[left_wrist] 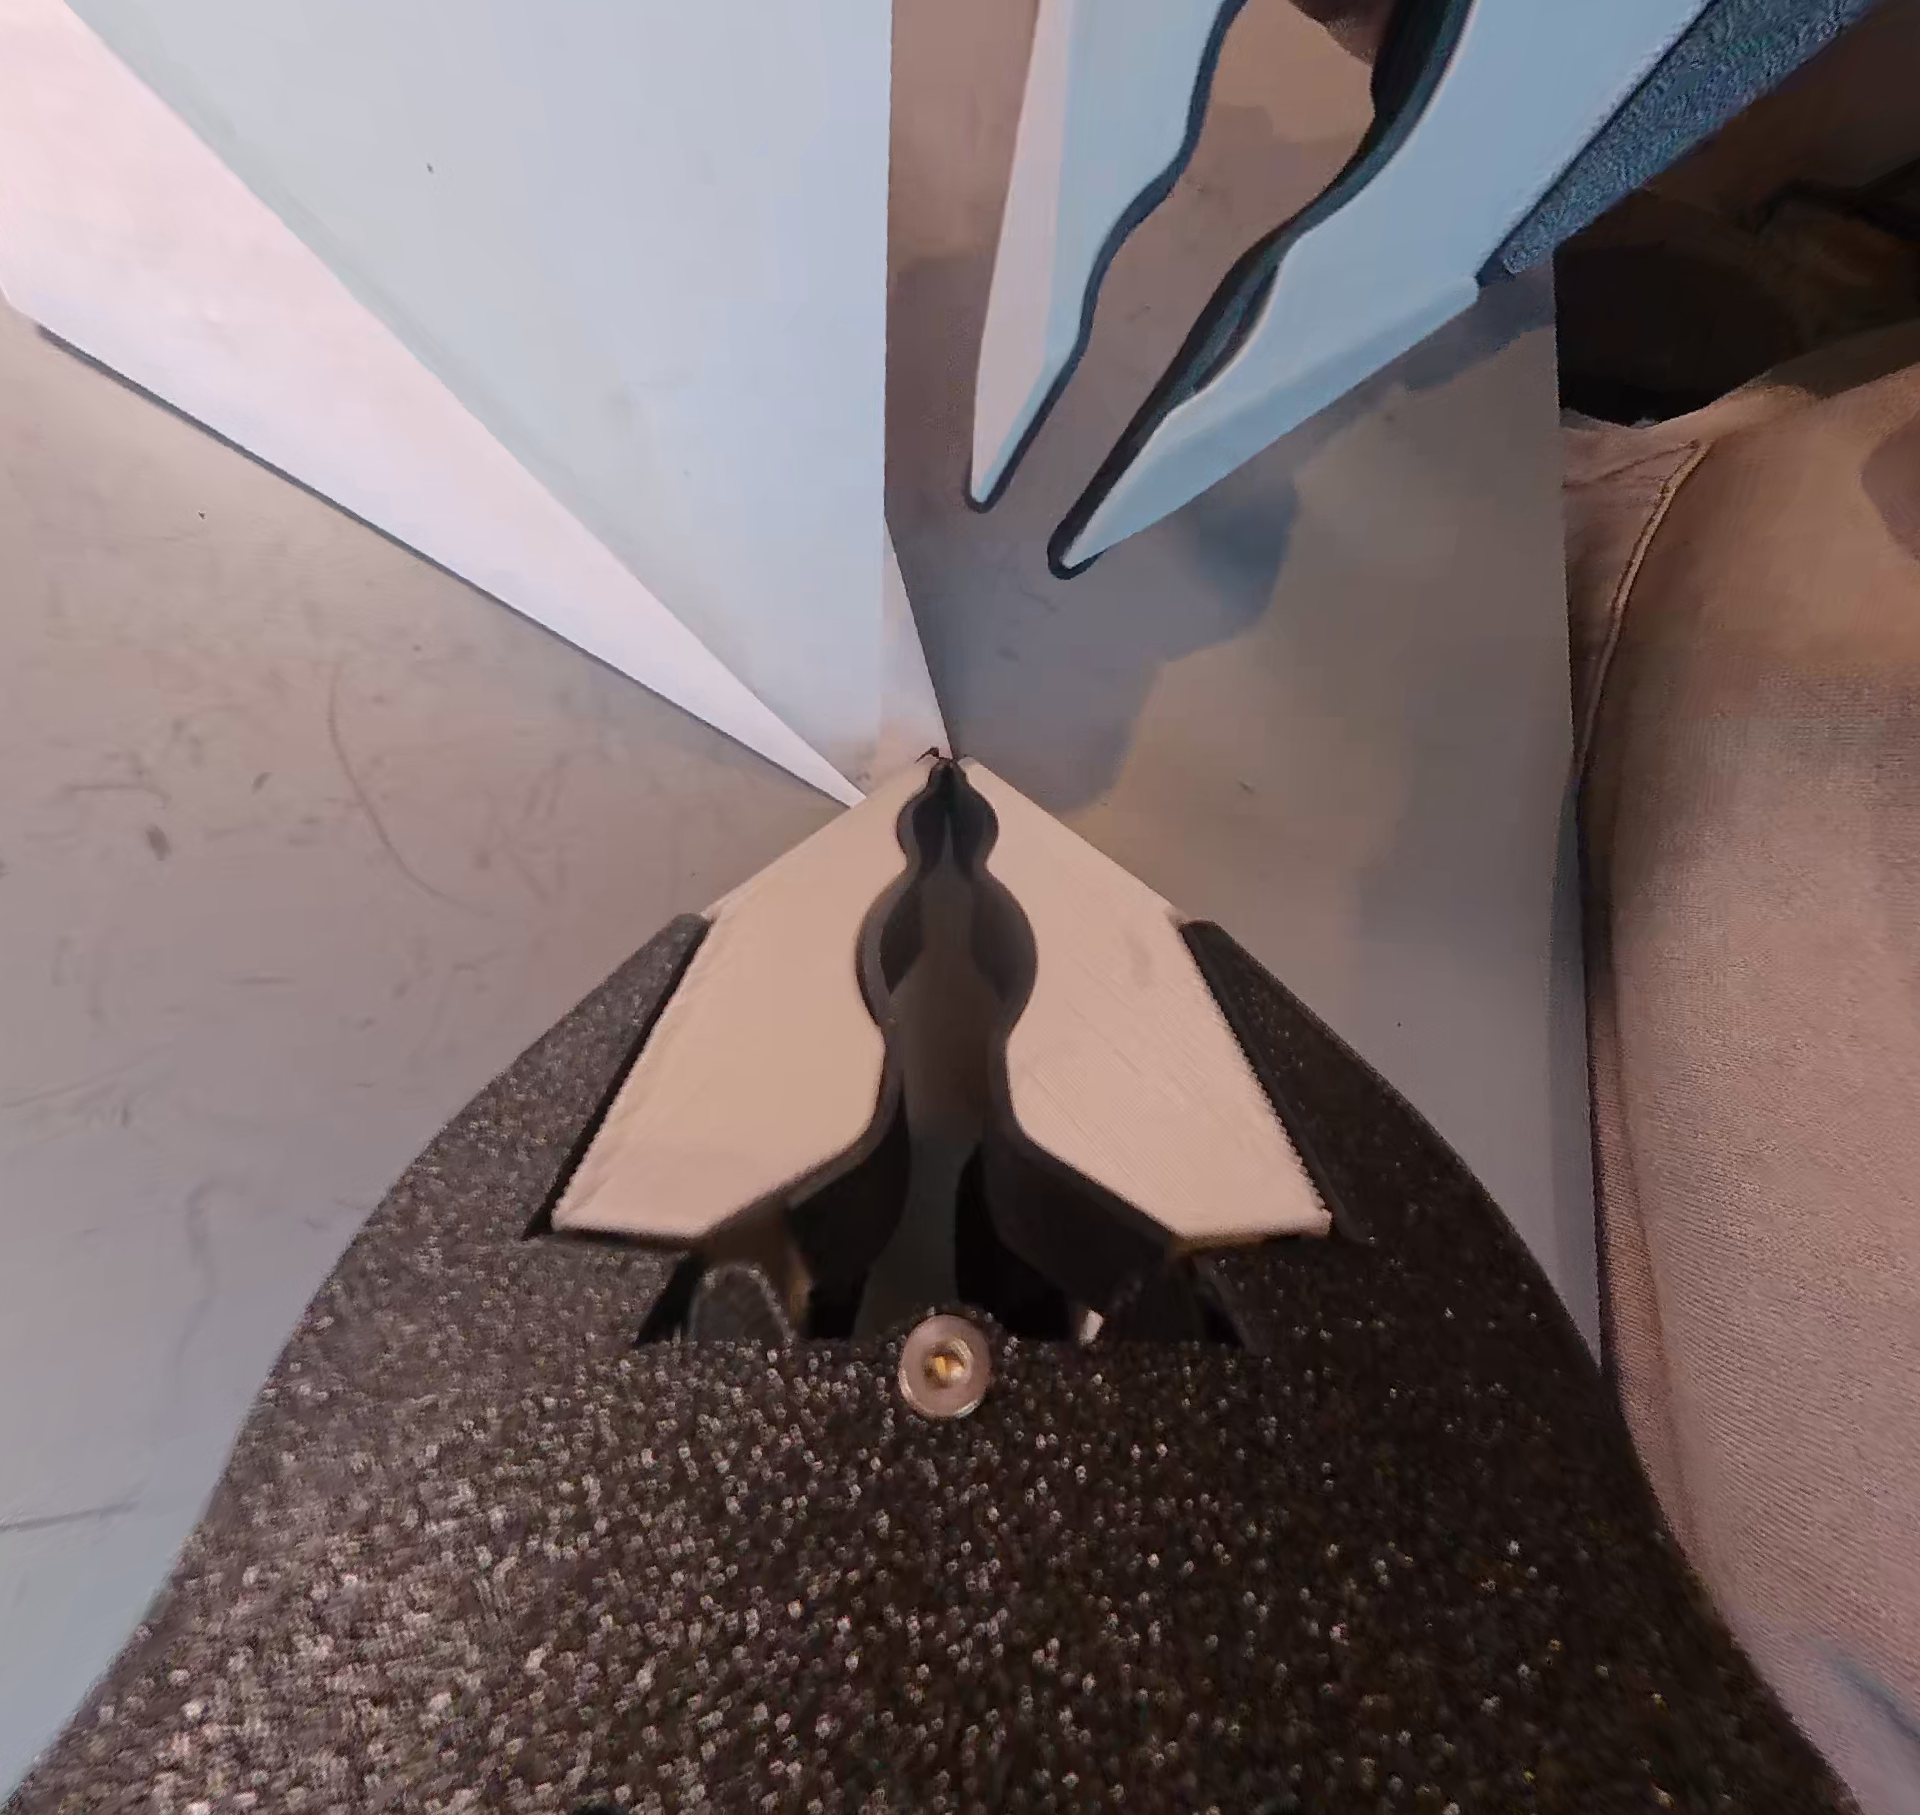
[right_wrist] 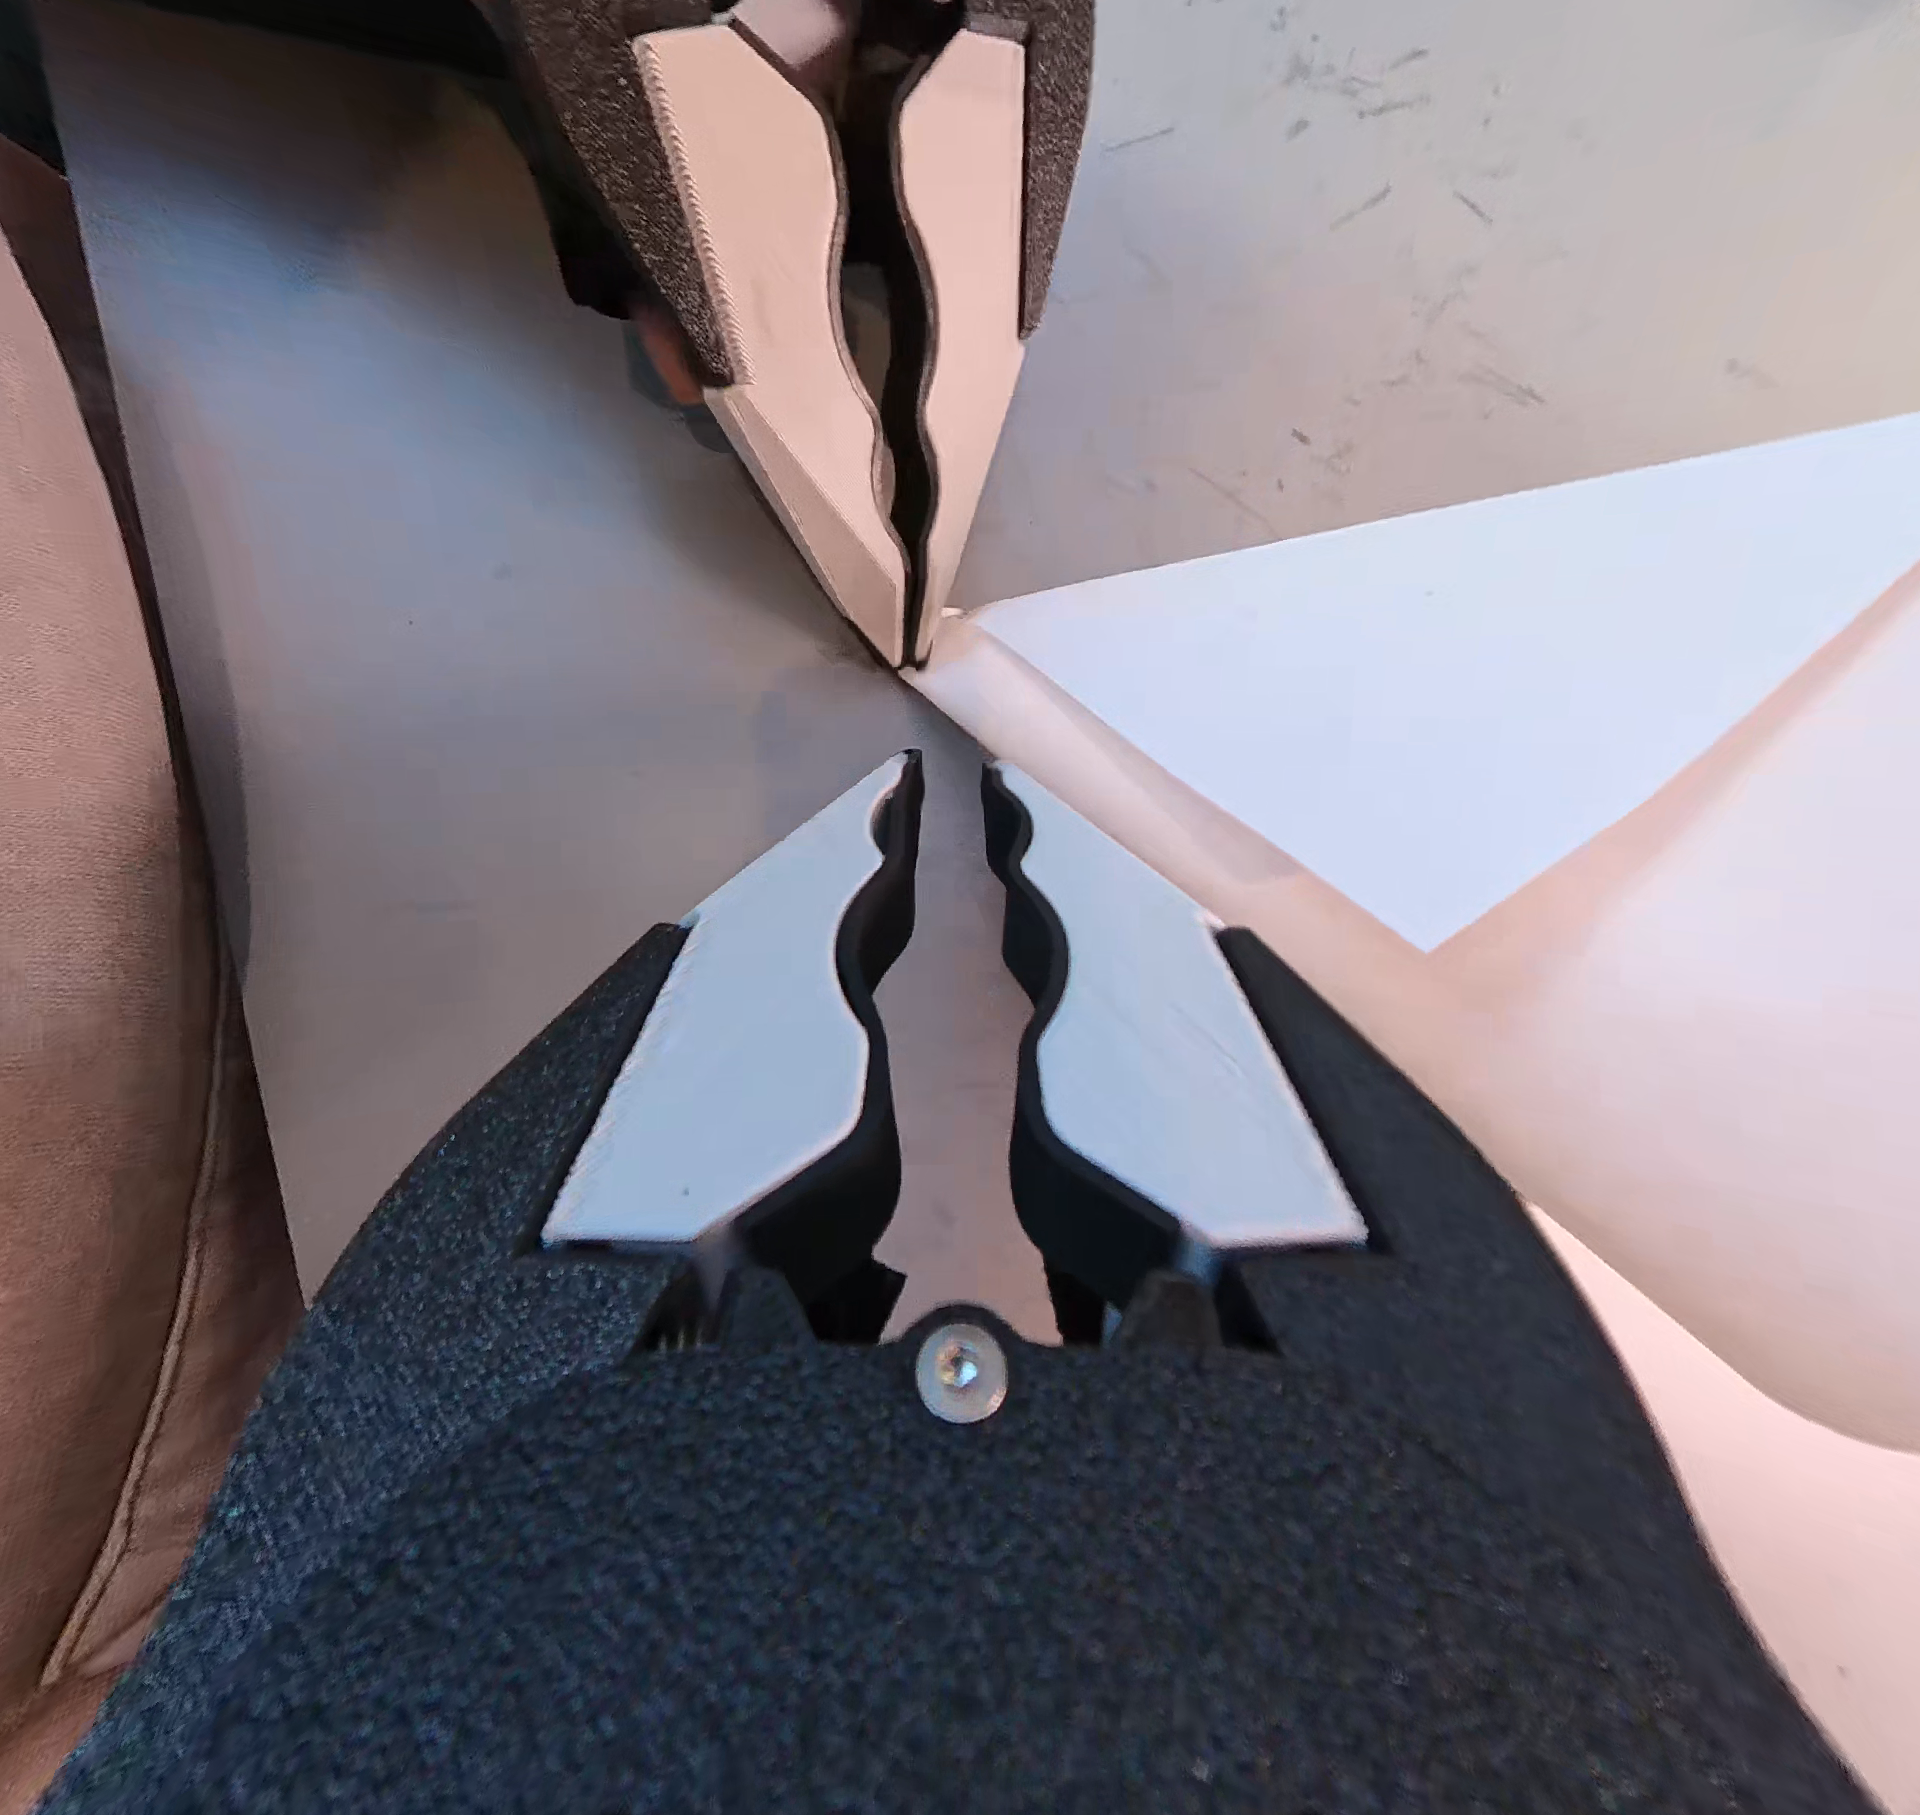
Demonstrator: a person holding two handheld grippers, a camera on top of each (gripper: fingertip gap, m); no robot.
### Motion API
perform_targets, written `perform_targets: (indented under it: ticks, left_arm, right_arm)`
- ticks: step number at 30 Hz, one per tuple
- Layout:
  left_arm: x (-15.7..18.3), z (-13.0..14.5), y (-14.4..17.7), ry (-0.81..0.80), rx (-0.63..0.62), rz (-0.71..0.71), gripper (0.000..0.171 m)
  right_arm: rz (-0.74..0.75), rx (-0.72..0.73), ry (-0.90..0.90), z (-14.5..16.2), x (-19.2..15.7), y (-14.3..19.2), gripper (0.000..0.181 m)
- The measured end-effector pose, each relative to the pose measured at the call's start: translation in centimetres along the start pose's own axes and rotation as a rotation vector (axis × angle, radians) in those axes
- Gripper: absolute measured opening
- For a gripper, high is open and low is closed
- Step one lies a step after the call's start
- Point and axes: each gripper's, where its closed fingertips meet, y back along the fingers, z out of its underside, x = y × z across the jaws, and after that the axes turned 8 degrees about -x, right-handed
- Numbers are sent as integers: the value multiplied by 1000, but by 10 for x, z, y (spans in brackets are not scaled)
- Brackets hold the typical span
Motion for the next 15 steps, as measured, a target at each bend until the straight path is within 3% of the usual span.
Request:
perform_targets:
  ticks: [6,15]
  left_arm:
    - [0,0,0,10,0,9,0]
    - [0,0,1,17,3,18,0]
  right_arm:
    - [45,-27,42,-6,5,-16,8]
    - [-37,-50,51,-5,12,-35,8]
